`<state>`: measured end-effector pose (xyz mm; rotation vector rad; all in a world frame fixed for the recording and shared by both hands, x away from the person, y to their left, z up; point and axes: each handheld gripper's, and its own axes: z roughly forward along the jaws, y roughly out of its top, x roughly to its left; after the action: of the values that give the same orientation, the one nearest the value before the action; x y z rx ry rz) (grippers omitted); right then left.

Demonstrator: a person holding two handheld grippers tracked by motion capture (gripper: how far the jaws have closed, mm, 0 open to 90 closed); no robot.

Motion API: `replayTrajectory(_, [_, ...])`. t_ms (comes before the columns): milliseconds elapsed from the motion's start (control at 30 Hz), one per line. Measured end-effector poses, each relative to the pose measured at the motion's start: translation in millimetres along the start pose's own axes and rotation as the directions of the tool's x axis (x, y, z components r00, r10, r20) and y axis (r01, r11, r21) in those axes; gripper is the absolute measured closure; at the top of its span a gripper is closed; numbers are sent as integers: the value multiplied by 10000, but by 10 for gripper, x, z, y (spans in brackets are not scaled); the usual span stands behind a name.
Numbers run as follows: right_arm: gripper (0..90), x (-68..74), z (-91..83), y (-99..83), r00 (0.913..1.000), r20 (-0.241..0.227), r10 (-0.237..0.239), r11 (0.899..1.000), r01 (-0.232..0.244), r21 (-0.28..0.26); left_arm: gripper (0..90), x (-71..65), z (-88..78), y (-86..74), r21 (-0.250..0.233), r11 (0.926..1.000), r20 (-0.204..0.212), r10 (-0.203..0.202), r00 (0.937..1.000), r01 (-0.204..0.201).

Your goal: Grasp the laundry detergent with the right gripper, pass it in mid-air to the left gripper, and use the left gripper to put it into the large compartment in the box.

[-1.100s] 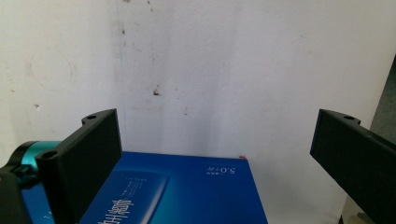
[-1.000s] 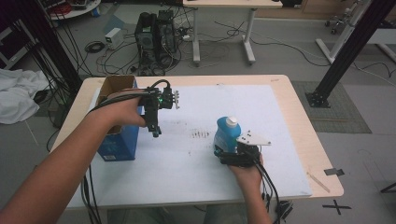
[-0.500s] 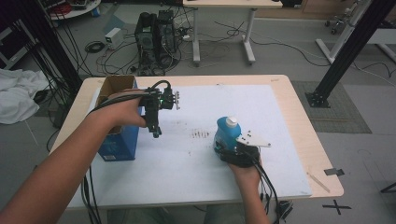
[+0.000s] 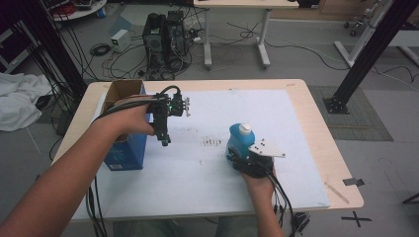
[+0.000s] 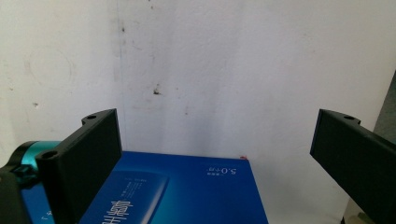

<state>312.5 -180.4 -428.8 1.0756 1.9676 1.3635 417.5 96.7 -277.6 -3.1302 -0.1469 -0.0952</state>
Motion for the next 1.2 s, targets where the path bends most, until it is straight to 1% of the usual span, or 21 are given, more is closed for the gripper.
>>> replayTrajectory(67, [413, 13, -8, -4, 9998, 95, 162, 9999, -162, 8, 20, -4, 6, 3, 38, 10000, 40, 61, 10000, -61])
replayTrajectory(100, [416, -3, -8, -8, 9999, 146, 3, 10000, -2, -65, 20, -10, 10, 7, -4, 10000, 62, -14, 10000, 14])
replayTrajectory(133, [420, -5, -12, -11, 9999, 87, 50, 10000, -49, -75, 20, -12, 12, 7, 46, 9999, -35, 90, 10000, -90])
replayTrajectory(167, [424, 7, -16, -9, 9998, 131, 125, 9999, -124, -53, 20, -14, 11, 11, 54, 9999, 33, 101, 9999, -101])
replayTrajectory(200, [428, 1, -10, -11, 9998, 165, -69, 9999, 71, -132, 20, -16, 5, 15, 58, 9999, 54, 94, 9999, -94])
replayTrajectory(233, [433, 3, -13, -14, 9998, 178, -62, 9999, 65, -146, 20, -20, 2, 17, 64, 9999, 30, 82, 10000, -82])
replayTrajectory(333, [445, 18, -17, -21, 9997, 190, 141, 9997, -136, -219, 20, -24, -7, 14, -7, 10000, 75, 62, 10000, -62])
replayTrajectory(367, [448, 10, -19, -20, 9999, 168, -29, 9999, 32, -166, 20, -25, -9, 12, -9, 10000, 41, 81, 10000, -81])
replayTrajectory(433, [450, 12, -22, -18, 9999, 145, 44, 9998, -42, -173, 20, -28, -13, 4, -64, 9999, 5, 100, 10000, -99])
replayTrajectory(467, [451, -3, -17, -15, 9999, 123, -93, 9996, 96, -267, 20, -33, -15, 3, -89, 9999, -13, 50, 10000, -50])
replayTrajectory(533, [452, 0, -37, -6, 10000, -72, 38, 9998, -40, -210, 20, -39, -36, 9, -60, 10000, 16, 37, 10000, -37])
replayTrajectory(600, [452, -12, -61, 18, 9997, -229, -86, 9993, 77, -369, 20, -64, -47, 21, -152, 9997, -67, 195, 9998, -196])
replayTrajectory(633, [452, -24, -68, 42, 9987, -399, -331, 9980, 309, -543, 20, -76, -60, 28, -157, 9994, -153, 299, 9994, -302])
replayTrajectory(667, [452, -26, -79, 62, 9976, -538, -425, 9972, 391, -638, 20, -96, -62, 36, -204, 9996, -40, 191, 9998, -192])
replayTrajectory(733, [452, -38, -108, 102, 9953, -854, -450, 9969, 392, -683, 20, -138, -88, 53, -293, 9991, -148, 316, 9994, -320])
replayTrajectory(800, [452, -49, -134, 141, 9914, -1121, -673, 9952, 587, -782, 20, -176, -120, 67, -347, 9985, -161, 414, 9990, -419])
replayTrajectory(900, [452, -42, -175, 216, 9819, -1679, -877, 9947, 771, -683, 20, -247, -180, 89, -345, 9969, -207, 696, 9974, -703])
replayTrajectory(1000, [452, -46, -188, 287, 9662, -2228, -1299, 9907, 1174, -685, 20, -330, -237, 105, -386, 9951, -213, 906, 9957, -913])
replayTrajectory(1100, [452, -23, -214, 336, 9531, -2773, -1211, 9926, 1127, -462, 20, -433, -294, 129, -481, 9926, -246, 1103, 9936, -1114])
replayTrajectory(1133, [453, -31, -212, 356, 9432, -3012, -1403, 9901, 1326, -459, 20, -461, -304, 134, -479, 9925, -229, 1118, 9935, -1128])
replayTrajectory(1200, [453, -30, -205, 377, 9290, -3382, -1499, 9887, 1427, -461, 20, -517, -327, 151, -467, 9911, -192, 1237, 9921, -1245])
